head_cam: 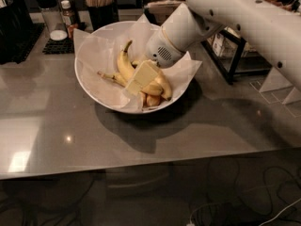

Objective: Pick banana from white bowl

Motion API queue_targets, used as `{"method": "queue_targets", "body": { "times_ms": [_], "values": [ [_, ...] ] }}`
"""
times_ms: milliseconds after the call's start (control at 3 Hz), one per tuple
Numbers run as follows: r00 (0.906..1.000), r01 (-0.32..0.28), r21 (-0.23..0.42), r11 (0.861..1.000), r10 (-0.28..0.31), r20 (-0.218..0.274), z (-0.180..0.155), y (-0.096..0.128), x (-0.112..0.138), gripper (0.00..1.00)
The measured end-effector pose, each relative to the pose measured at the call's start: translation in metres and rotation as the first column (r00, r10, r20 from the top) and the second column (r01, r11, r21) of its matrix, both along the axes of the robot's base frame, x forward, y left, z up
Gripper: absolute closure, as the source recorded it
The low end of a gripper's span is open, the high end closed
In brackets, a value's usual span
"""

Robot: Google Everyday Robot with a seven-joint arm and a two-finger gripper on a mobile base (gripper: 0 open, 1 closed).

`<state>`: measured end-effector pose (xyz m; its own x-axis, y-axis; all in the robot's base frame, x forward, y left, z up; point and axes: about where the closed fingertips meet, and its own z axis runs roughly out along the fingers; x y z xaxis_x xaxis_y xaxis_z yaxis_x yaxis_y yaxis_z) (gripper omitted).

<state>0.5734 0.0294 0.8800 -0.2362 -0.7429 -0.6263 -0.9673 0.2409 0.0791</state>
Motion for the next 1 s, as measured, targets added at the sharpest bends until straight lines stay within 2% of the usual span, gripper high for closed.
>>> {"method": "queue_targets", "body": {
  "times_ms": [333, 667, 1000],
  "values": [
    [0.9997, 0.010, -0.004, 1.000, -0.010, -0.024, -0.009, 0.001, 0.001, 0.25],
    [0.9987, 0.020, -0.012, 1.000, -0.021, -0.045, -0.017, 0.001, 0.002, 0.39],
    [0.9975, 0.034, -0.029, 0.999, -0.036, -0.060, -0.023, -0.001, 0.005, 0.37]
  ]
}}
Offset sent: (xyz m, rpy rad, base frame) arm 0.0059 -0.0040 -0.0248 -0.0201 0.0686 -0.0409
